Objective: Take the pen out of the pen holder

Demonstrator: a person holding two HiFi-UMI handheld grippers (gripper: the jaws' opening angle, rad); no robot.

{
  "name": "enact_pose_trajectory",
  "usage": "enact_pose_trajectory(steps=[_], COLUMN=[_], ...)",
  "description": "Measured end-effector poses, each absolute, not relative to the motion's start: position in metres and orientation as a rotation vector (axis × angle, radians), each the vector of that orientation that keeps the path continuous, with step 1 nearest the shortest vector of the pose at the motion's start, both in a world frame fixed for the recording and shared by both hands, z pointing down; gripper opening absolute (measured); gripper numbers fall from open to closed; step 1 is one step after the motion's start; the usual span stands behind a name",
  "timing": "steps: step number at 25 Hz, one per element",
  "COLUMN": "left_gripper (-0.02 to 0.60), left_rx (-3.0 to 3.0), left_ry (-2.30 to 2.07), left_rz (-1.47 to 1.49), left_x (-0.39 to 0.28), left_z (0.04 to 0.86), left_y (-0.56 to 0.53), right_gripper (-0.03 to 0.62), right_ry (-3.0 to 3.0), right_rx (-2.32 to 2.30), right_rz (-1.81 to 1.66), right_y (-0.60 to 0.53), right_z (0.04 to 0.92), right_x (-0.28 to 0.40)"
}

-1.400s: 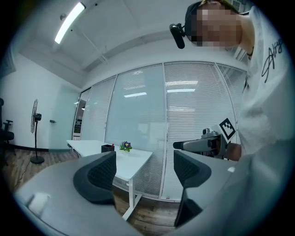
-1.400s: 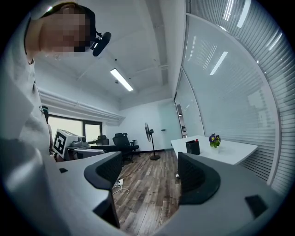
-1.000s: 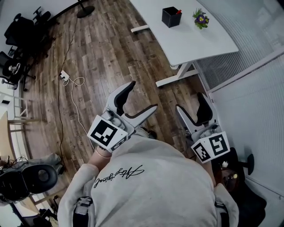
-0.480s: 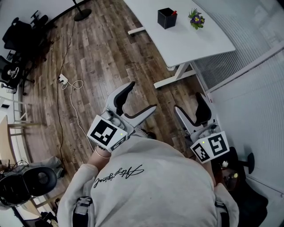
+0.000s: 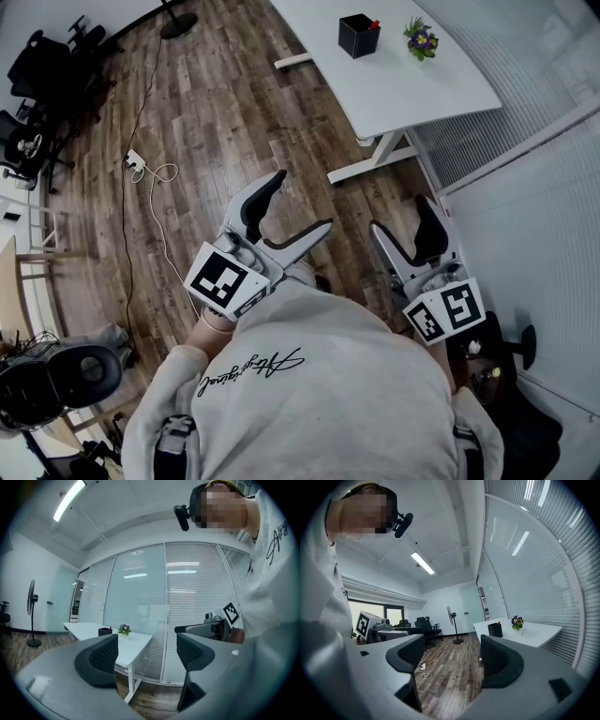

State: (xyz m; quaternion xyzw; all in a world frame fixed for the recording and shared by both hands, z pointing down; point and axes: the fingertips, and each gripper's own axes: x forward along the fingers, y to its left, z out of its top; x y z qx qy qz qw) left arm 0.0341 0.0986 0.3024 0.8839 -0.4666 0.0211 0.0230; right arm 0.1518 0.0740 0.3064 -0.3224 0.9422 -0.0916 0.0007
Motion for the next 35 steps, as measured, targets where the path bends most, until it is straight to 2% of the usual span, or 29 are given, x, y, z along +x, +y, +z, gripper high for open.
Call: enact_pose_trajectory(steps=[17,35], left_gripper=[0.374,0.374], left_rx=[2.685,2.721], left_ry=[-1.522,-1.461], left_rz=[0.065,0.051], left_x=[0.007,-0.016], left_z=[0.311,0.316], left_y=[0.099,0.004], right_gripper=[0.356,0.354], right_ry=[2.992,2.972], right_rx=[-0.927,-1.001], right_rz=[-0.29,-0.287], right_y=[0.066,-0.025], right_z=[0.313,0.316], right_x=[0.123,0.101])
